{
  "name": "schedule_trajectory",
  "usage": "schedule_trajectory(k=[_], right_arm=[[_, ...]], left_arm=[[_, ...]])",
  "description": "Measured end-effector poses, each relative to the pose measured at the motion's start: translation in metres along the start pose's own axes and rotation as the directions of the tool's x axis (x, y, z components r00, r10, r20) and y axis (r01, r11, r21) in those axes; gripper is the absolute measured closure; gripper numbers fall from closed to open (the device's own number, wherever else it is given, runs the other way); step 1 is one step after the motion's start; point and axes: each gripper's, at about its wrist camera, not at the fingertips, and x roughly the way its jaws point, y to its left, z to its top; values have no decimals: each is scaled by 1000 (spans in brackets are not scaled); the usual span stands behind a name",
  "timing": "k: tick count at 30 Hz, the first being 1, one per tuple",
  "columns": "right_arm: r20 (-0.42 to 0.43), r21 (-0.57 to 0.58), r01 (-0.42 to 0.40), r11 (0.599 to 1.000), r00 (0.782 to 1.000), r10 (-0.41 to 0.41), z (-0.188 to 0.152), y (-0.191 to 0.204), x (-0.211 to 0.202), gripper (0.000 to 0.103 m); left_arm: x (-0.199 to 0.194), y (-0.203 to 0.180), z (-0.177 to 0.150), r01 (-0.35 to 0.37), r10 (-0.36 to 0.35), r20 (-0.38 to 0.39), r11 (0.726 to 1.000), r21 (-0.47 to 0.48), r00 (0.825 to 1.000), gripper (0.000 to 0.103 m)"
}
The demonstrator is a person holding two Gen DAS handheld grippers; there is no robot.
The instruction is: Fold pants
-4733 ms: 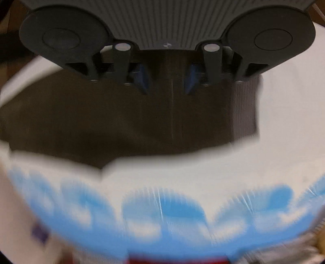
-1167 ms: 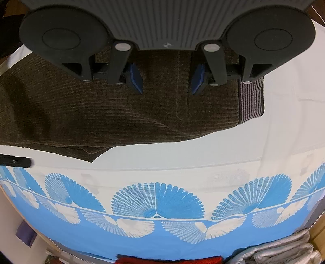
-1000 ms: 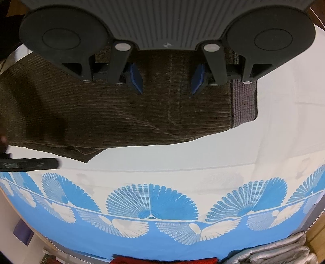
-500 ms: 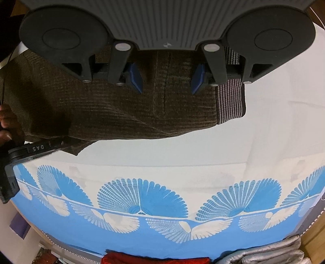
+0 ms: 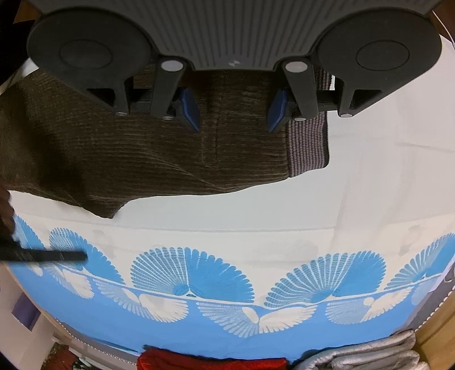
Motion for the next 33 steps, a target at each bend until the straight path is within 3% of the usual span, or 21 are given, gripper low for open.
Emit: schedule_trajectory(k=[2, 3, 5, 7, 11, 14, 15, 17, 18, 21, 23, 25, 26, 30, 33], right_arm=[[-105, -42, -128, 991, 987, 123, -9, 9, 4, 96], [-172, -82, -146, 986, 976, 131, -17, 15, 11, 96], [-267, -199, -89, 976, 963, 33, -36, 24, 28, 96], [-318, -268, 37, 963, 940, -125, -51, 20, 49, 96], [-245, -210, 173, 962, 944, -223, -47, 6, 49, 97], [-159, -144, 159, 977, 970, -182, -36, 0, 31, 95], [-189, -129, 161, 979, 965, -183, -39, -3, 30, 95], [-290, -164, 240, 957, 915, -279, -48, -14, 36, 95], [-291, -201, 278, 939, 898, -329, -52, -16, 35, 95], [-187, -186, 358, 915, 901, -391, -47, -22, -1, 92], [-71, -114, 411, 905, 905, -420, -41, -31, -42, 88], [31, -12, 447, 895, 894, -446, -38, -43, -84, 80], [75, 45, 464, 885, 881, -466, -37, -56, -105, 74], [191, 297, 492, 818, 809, -556, -62, -100, -199, 68], [213, 468, 496, 732, 740, -638, -104, -137, -264, 66]], left_arm=[[-1, 2, -1, -4, 4, 1, 1000, -2, 1000, 45], [-2, 1, -1, -3, 3, 3, 1000, 0, 1000, 45], [-3, 0, -2, 1, -1, 4, 1000, 4, 1000, 45], [-3, -1, -3, -2, 2, 6, 1000, 9, 1000, 45], [-3, 0, -4, -8, 8, 6, 1000, 12, 1000, 45], [-3, 3, -5, -11, 11, 7, 1000, 4, 1000, 45], [-4, 3, -5, -14, 14, 8, 1000, 1, 1000, 45], [-4, 5, -4, -15, 15, 10, 1000, -5, 1000, 45], [-5, 5, -4, -13, 13, 12, 1000, -7, 1000, 45], [-9, 0, -3, -3, 3, 26, 1000, -7, 1000, 45], [-11, -6, -1, 9, -9, 35, 1000, 1, 999, 45], [-13, -16, 1, 18, -19, 46, 1000, 18, 999, 45], [-14, -21, 3, 25, -26, 52, 999, 26, 998, 45], [-16, -48, 11, 50, -55, 70, 997, 60, 996, 45], [-15, -76, 16, 72, -80, 72, 992, 107, 994, 45]])
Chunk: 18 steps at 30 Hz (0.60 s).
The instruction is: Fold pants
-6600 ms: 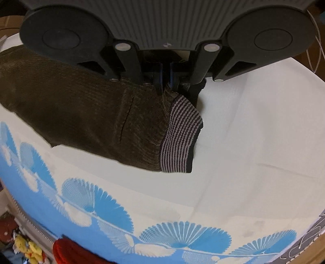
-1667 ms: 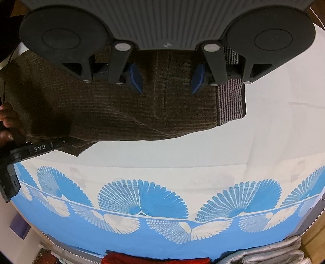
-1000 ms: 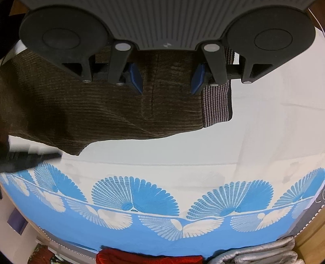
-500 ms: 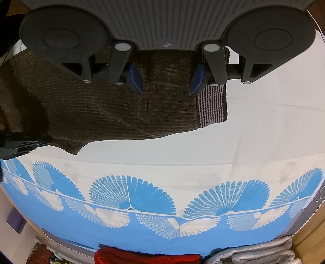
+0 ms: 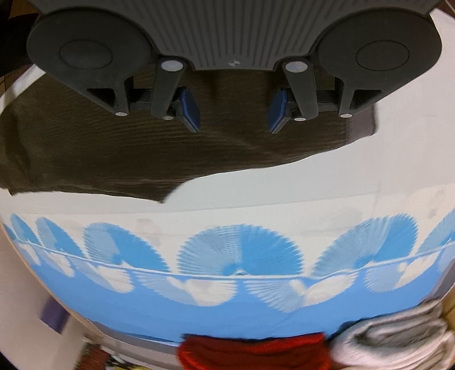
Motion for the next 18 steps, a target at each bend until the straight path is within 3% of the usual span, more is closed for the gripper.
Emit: schedule_trajectory(k=[6, 8, 10, 12, 14, 18], right_arm=[[-9, 269, 202, 942, 978, -207, -42, -150, -54, 65], [-9, 329, 229, 916, 971, -239, -59, -188, -65, 65], [-25, 392, 242, 888, 967, -253, -84, -220, -70, 65], [-89, 514, 255, 819, 965, -245, -108, -250, -70, 63], [-98, 623, 218, 751, 975, -201, -122, -271, -69, 63], [-146, 685, 245, 686, 969, -201, -136, -287, -54, 62]], left_arm=[[16, -61, 7, 25, -22, -23, 990, 137, 999, 45], [21, -74, 9, 22, -18, -25, 984, 175, 1000, 45], [26, -82, 13, 19, -14, -31, 985, 170, 999, 45], [32, -92, 15, 30, -23, -43, 986, 163, 999, 45], [35, -104, 16, 29, -21, -45, 982, 185, 999, 45], [44, -116, 18, 27, -15, -59, 978, 206, 998, 45]])
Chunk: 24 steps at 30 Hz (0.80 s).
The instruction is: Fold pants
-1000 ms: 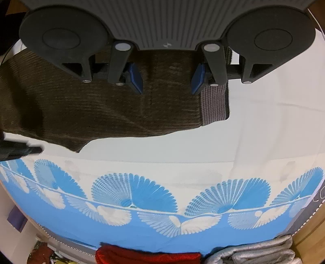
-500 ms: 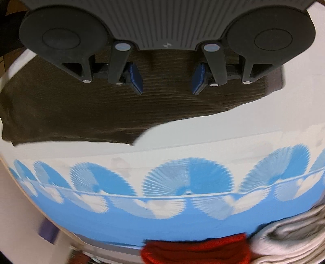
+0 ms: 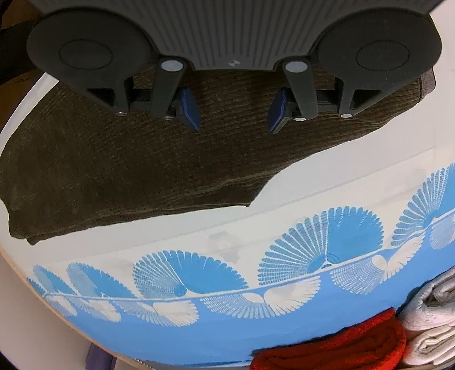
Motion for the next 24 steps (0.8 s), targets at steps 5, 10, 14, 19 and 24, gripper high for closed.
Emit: schedule_trajectory(k=[5, 10, 14, 19, 24], right_arm=[[-66, 125, -17, 992, 998, 25, 0, -10, 28, 61], [-58, 132, 2, 991, 998, 6, -1, -4, 37, 61], [-39, 183, 9, 983, 999, -2, 0, -6, 37, 61], [-20, 157, 52, 986, 999, -49, -3, 2, 37, 84], [35, 98, 48, 994, 998, -52, -6, 14, 25, 90]], left_arm=[[6, -3, 3, -5, 5, -10, 1000, -5, 1000, 45], [6, 4, 2, -14, 14, -13, 1000, -13, 1000, 45], [4, 11, 1, -19, 19, -10, 999, -27, 1000, 45], [0, 15, -5, -21, 21, -9, 999, -26, 1000, 45], [-11, 25, -10, -16, 17, 12, 999, -51, 1000, 45]])
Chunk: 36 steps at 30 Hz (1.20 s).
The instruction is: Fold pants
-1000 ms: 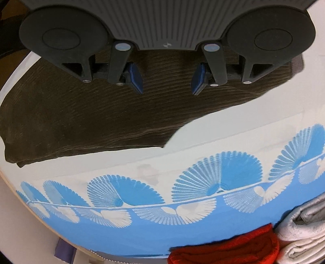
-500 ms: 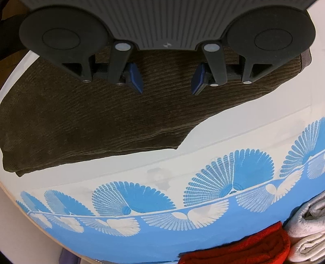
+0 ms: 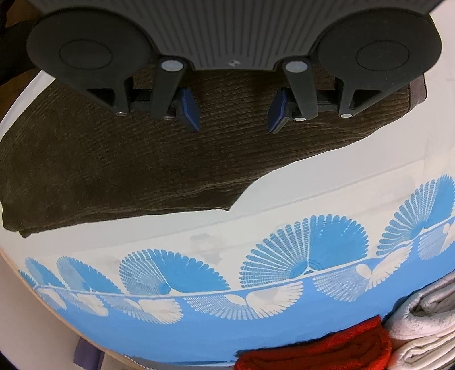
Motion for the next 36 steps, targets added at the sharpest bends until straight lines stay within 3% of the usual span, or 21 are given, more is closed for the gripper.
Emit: schedule_trajectory(k=[4, 7, 9, 12, 16, 18, 20, 21, 23, 24, 26, 27, 29, 30, 32, 33, 36], right_arm=[[119, -232, -16, 973, 992, 45, -14, 52, -33, 91], [217, -514, -42, 857, 960, 178, -48, 113, -72, 92], [231, -674, -63, 736, 928, 291, -84, 151, -97, 92], [164, -833, -117, 541, 882, 443, -149, 199, -127, 92], [-12, -946, -202, 255, 805, 593, -253, 245, -157, 92], [-130, -961, -253, 114, 774, 619, -304, 259, -167, 92], [-256, -951, -308, -16, 760, 598, -356, 267, -169, 90], [-329, -935, -346, -77, 765, 554, -384, 269, -165, 88], [-501, -865, -462, -197, 777, 380, -435, 270, -147, 79], [-590, -806, -535, -255, 765, 259, -460, 266, -138, 80], [-700, -678, -643, -356, 713, 45, -497, 253, -128, 82], [-714, -629, -652, -423, 700, -18, -512, 247, -131, 82], [-720, -582, -616, -531, 694, -17, -523, 236, -147, 77], [-725, -578, -609, -544, 689, -2, -522, 237, -151, 75], [-724, -608, -612, -506, 688, 38, -512, 245, -153, 67], [-709, -639, -603, -478, 702, 62, -509, 247, -151, 65], [-614, -750, -527, -399, 780, 124, -500, 250, -139, 59]], left_arm=[[-10, 12, -5, 11, -11, 24, 1000, -24, 1000, 45], [-16, 23, -10, 6, -5, 31, 999, -41, 999, 45], [-19, 31, -13, 6, -4, 35, 999, -54, 999, 45], [-24, 44, -20, 0, 3, 41, 998, -71, 999, 45], [-29, 66, -28, -17, 22, 43, 994, -111, 999, 45], [-31, 79, -33, -28, 34, 37, 990, -137, 999, 45], [-32, 91, -39, -40, 46, 32, 987, -155, 998, 45], [-33, 96, -41, -45, 50, 30, 986, -162, 998, 45], [-34, 106, -45, -54, 59, 23, 982, -180, 998, 45], [-35, 112, -48, -59, 64, 20, 980, -190, 998, 45], [-36, 120, -52, -63, 67, 15, 976, -209, 998, 45], [-37, 123, -54, -63, 68, 14, 975, -214, 998, 45], [-39, 128, -58, -63, 69, 16, 974, -215, 998, 45], [-39, 131, -60, -66, 71, 15, 974, -217, 997, 45], [-39, 136, -63, -72, 77, 12, 972, -225, 997, 45], [-39, 139, -65, -74, 79, 10, 970, -230, 997, 45], [-39, 145, -67, -76, 81, 11, 968, -241, 997, 45]])
